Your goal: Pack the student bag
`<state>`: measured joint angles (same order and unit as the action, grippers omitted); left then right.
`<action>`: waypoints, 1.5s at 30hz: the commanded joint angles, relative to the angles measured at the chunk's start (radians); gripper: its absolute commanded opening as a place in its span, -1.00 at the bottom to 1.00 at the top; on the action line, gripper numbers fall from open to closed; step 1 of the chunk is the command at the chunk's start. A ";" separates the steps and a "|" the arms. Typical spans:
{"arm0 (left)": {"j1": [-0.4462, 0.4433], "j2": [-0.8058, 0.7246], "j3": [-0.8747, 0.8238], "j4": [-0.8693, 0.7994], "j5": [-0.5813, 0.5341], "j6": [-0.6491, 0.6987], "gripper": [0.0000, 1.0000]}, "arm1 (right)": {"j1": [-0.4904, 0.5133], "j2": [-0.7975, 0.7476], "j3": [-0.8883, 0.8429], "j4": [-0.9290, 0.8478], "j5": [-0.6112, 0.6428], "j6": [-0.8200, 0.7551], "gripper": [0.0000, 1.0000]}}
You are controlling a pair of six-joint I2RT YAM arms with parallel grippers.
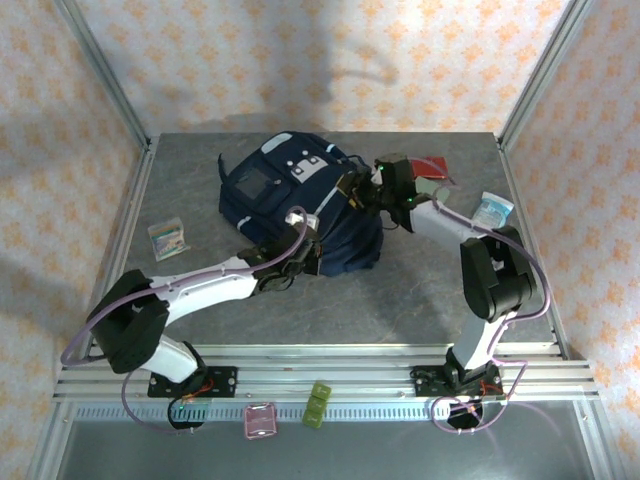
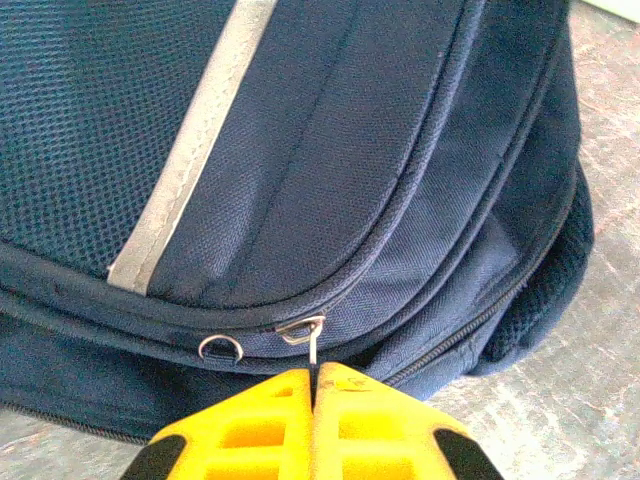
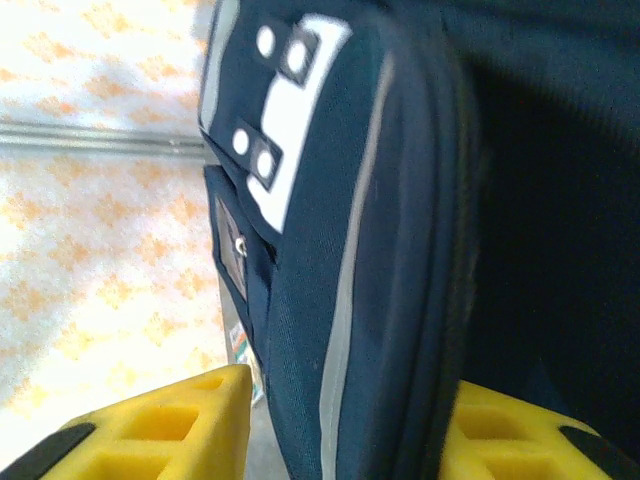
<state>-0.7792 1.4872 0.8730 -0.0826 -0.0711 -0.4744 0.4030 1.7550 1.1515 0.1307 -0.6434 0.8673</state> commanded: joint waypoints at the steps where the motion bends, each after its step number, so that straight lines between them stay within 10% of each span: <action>1: -0.003 0.026 0.032 0.046 0.021 -0.015 -1.00 | 0.067 -0.044 -0.075 0.091 -0.013 0.040 -0.20; 9: 0.005 0.012 -0.019 -0.001 -0.080 -0.011 -1.00 | 0.096 -0.028 -0.125 0.128 -0.004 0.052 -1.00; 19: 0.204 -0.114 -0.157 -0.081 -0.226 -0.037 -1.00 | 0.080 -0.058 -0.136 0.137 0.019 0.048 -1.00; 29: 0.244 -0.146 -0.110 -0.079 -0.161 0.006 -0.36 | 0.080 -0.054 -0.092 0.145 -0.027 0.035 -1.00; 39: 0.186 -0.293 -0.157 0.033 -0.151 0.022 -0.06 | 0.082 -0.130 0.032 -0.104 0.034 -0.176 -0.29; 45: 0.199 -0.465 -0.299 0.318 -0.141 0.121 0.58 | 0.057 -0.306 -0.078 -0.262 0.213 -0.306 0.03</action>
<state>-0.5892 1.0664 0.6075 0.0635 -0.2173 -0.4129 0.4805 1.5589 1.1175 -0.0387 -0.5549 0.6689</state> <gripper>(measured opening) 0.763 0.496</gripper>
